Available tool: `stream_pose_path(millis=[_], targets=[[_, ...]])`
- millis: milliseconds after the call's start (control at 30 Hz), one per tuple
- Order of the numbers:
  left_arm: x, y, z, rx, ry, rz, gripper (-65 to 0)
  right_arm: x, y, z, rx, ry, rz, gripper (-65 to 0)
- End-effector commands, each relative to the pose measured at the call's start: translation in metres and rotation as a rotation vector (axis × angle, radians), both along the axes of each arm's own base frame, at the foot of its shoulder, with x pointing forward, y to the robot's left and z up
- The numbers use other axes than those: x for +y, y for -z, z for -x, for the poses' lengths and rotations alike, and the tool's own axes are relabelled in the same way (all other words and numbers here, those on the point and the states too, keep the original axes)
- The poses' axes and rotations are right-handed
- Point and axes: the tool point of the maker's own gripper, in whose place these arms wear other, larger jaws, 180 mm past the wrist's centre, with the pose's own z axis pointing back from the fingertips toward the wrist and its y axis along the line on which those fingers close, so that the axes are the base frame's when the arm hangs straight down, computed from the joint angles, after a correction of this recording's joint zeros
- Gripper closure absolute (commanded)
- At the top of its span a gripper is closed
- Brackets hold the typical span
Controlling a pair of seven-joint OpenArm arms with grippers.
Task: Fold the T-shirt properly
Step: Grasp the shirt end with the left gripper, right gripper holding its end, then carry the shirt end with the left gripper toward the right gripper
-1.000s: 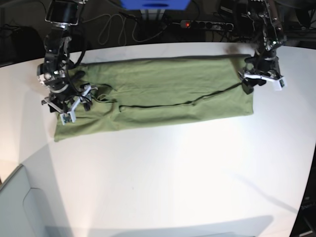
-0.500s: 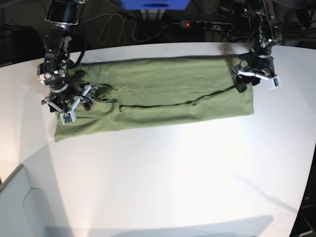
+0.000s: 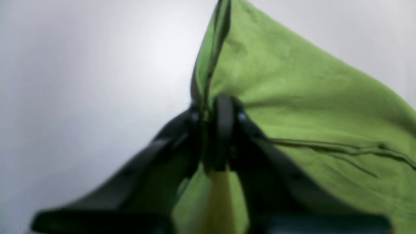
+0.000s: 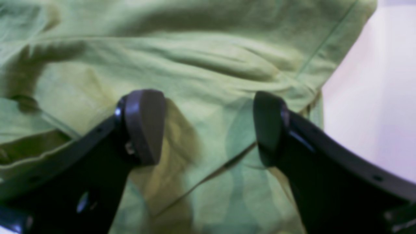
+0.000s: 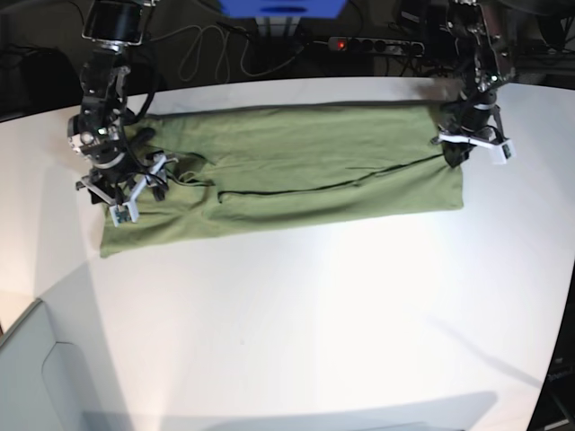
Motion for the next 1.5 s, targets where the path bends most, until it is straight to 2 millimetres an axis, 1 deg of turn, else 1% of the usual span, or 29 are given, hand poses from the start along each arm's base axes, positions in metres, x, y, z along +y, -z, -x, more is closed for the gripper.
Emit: stream_pose_path(millis=[0,100,167,233,367,433,500,533,600,767,833,933,1100,1233,1400,1467], targets=[[-0.002,0.008,0.008,0.054,0.012,0.006,0.0,-0.003,-0.010,-0.007,-0.041,-0.001,0.003,-38.2],[-0.002,0.003,0.005,0.043,0.017,0.001,0.0,-0.003,-0.011,-0.008,-0.042,-0.001,0.003,-38.2],[-0.004,-0.009,-0.002,0.008,0.029,-0.010,0.0,-0.003,-0.011,-0.008,-0.043,-0.001,0.004,-38.2],[-0.010,-0.033,-0.016,-0.058,0.054,-0.031,0.0,-0.003,-0.011,-0.008,-0.043,-0.001,0.004,-38.2],[-0.025,-0.080,-0.036,-0.187,0.101,-0.066,0.0,-0.003,-0.011,-0.009,-0.045,-0.001,0.004,-38.2],[-0.044,-0.096,-0.042,-0.239,0.120,-0.050,0.0,-0.003,-0.011,-0.008,-0.043,-0.001,0.004,-38.2],[-0.061,-0.108,-0.045,-0.271,0.152,-0.046,0.0,-0.002,-0.010,-0.008,-0.042,-0.002,0.003,-38.2],[-0.074,-0.110,-0.046,-0.278,0.182,-0.045,0.0,-0.002,-0.010,-0.008,-0.042,-0.002,0.001,-38.2],[-0.104,-0.110,-0.048,-0.283,0.245,-0.040,0.0,-0.001,-0.010,-0.008,-0.042,-0.004,0.001,-38.2],[-0.181,-0.101,-0.046,-0.275,0.405,-0.020,0.0,-0.001,-0.009,-0.006,-0.038,-0.004,0.001,-38.2],[-0.205,-0.103,-0.050,-0.289,0.458,-0.025,0.0,-0.001,-0.009,-0.006,-0.038,-0.004,0.001,-38.2],[-0.235,-0.096,-0.054,-0.283,0.513,-0.021,0.0,-0.001,-0.009,-0.006,-0.038,-0.004,0.001,-38.2],[-0.261,-0.094,-0.070,-0.291,0.546,-0.004,0.0,0.000,-0.010,-0.007,-0.040,-0.005,-0.001,-38.2],[-0.283,-0.094,-0.078,-0.299,0.577,0.029,0.0,0.000,-0.010,-0.008,-0.041,-0.005,-0.001,-38.2],[-0.312,-0.100,-0.078,-0.321,0.654,0.055,0.0,0.000,-0.010,-0.008,-0.041,-0.005,0.000,-38.2],[-0.321,-0.097,-0.075,-0.314,0.677,0.065,0.0,0.000,-0.010,-0.008,-0.043,-0.005,0.000,-38.2]])
